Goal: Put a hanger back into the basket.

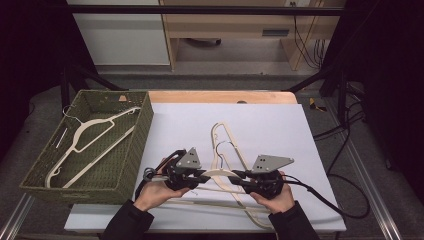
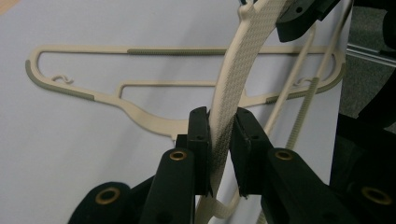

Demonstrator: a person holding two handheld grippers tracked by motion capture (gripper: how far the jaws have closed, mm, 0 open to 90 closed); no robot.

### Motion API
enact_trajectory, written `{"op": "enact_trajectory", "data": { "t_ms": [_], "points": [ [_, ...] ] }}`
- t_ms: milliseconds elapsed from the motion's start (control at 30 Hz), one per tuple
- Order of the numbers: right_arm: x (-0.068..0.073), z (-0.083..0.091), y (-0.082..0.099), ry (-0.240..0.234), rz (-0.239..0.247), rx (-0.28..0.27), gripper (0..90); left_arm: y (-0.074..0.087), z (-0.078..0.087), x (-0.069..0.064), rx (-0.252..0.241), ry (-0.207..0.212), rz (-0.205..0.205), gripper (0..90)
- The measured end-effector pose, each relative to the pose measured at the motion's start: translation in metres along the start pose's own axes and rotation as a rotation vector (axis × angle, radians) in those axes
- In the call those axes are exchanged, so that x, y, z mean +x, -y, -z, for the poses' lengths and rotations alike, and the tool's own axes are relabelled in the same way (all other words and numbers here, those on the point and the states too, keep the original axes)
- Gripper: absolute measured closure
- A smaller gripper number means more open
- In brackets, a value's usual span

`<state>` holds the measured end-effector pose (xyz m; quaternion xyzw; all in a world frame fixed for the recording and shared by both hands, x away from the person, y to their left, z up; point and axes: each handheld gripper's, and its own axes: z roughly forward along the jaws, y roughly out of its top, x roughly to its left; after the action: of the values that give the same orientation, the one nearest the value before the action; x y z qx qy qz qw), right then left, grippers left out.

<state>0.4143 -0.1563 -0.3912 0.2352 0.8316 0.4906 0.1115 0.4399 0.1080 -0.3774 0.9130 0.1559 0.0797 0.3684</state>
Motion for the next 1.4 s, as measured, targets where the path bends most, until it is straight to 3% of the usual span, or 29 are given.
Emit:
{"op": "enact_trajectory", "data": {
  "t_ms": [67,100,167,300,367,433,567,600,700,733,800,933,1200,1400],
  "points": [
    [0.0,-0.001,0.0,0.02,-0.001,-0.007,72.9,0.001,-0.001,0.0,-0.001,0.005,0.01,79.6],
    [0.0,-0.001,0.001,0.031,-0.005,-0.009,71.4,0.003,-0.003,-0.002,-0.013,0.016,0.038,80.3],
    [-0.001,-0.002,0.001,0.04,-0.003,-0.011,70.1,0.003,-0.003,-0.002,0.004,0.027,0.025,81.7],
    [-0.003,-0.002,0.002,0.081,-0.016,-0.024,59.8,0.004,-0.006,-0.009,-0.017,0.066,0.052,85.8],
    [-0.004,0.001,0.002,0.104,-0.023,-0.042,57.3,0.003,-0.005,-0.011,-0.013,0.025,0.048,86.5],
    [-0.007,0.006,0.003,0.092,-0.043,-0.058,55.6,0.004,-0.003,-0.01,-0.04,0.022,0.085,86.5],
    [-0.013,0.016,0.005,0.14,-0.063,-0.082,48.6,0.006,0.006,-0.004,-0.06,-0.041,0.117,86.5],
    [-0.013,0.016,0.005,0.14,-0.063,-0.082,48.6,0.006,0.006,-0.004,-0.06,-0.041,0.117,86.5],
    [-0.021,0.026,0.009,0.181,-0.102,-0.11,37.4,0.007,0.021,0.001,-0.119,-0.068,0.16,86.5],
    [-0.021,0.026,0.009,0.181,-0.102,-0.11,37.4,0.007,0.021,0.001,-0.119,-0.068,0.16,86.5],
    [-0.027,0.032,0.012,0.214,-0.119,-0.114,29.3,0.007,0.029,0.004,-0.137,-0.075,0.163,86.4],
    [-0.033,0.037,0.016,0.251,-0.143,-0.122,21.1,0.003,0.052,0.013,-0.157,-0.108,0.17,86.4],
    [-0.04,0.044,0.019,0.299,-0.18,-0.137,13.4,-0.001,0.09,0.027,-0.203,-0.126,0.184,86.5],
    [-0.044,0.051,0.021,0.324,-0.221,-0.167,12.1,0.0,0.134,0.045,-0.219,-0.174,0.184,86.4]
  ]
}}
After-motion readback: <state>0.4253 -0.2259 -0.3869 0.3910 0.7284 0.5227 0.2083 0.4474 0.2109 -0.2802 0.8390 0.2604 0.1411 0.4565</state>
